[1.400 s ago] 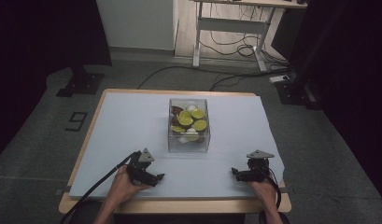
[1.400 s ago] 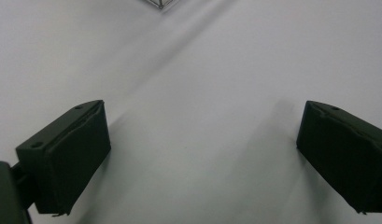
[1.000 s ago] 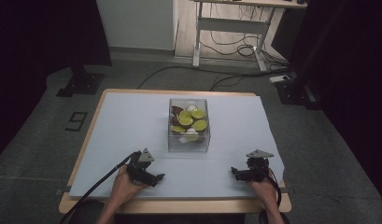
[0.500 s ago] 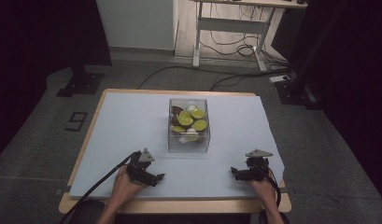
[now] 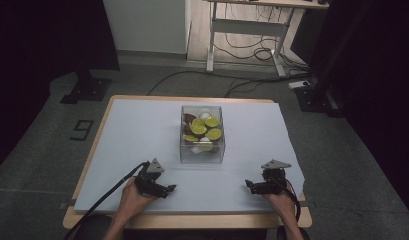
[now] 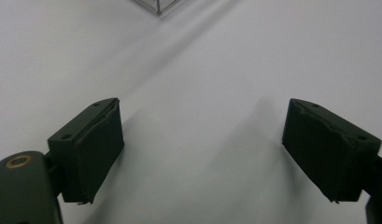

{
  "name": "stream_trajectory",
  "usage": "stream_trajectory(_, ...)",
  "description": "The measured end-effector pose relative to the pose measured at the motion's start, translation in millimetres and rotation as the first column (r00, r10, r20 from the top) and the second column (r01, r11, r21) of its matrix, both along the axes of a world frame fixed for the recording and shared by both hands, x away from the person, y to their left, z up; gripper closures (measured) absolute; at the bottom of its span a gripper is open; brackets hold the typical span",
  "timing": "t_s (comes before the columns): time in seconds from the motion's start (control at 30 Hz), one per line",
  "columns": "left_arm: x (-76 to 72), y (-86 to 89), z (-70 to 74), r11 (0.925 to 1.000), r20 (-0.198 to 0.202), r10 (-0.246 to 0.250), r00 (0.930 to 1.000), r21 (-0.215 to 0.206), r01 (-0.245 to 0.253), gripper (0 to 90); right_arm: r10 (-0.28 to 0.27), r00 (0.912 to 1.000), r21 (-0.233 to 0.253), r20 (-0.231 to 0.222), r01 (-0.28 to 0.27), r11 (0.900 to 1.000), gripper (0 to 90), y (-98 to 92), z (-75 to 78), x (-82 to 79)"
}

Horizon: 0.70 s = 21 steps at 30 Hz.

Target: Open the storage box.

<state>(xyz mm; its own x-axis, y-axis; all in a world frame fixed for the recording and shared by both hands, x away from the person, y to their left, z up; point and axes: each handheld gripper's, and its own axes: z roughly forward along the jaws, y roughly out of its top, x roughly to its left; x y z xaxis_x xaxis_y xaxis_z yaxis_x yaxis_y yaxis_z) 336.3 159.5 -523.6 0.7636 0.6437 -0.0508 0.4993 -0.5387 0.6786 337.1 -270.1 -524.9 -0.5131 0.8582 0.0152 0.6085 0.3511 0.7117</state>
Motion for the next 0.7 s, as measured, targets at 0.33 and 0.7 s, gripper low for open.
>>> stream_trajectory(0.33,-0.5,0.7,11.3,0.9990,0.026,-0.010,0.9996,-0.044,0.011,13.9,0.063,0.9979,0.014,0.013,-0.063,0.998,0.3,8.0,8.4,-3.9)
stream_trajectory(0.7,4.9,-7.9,26.1,0.9968,0.039,-0.055,0.9977,-0.056,0.057,14.4,0.149,0.9889,0.080,-0.007,-0.148,0.986,0.0,23.7,21.5,-2.6)
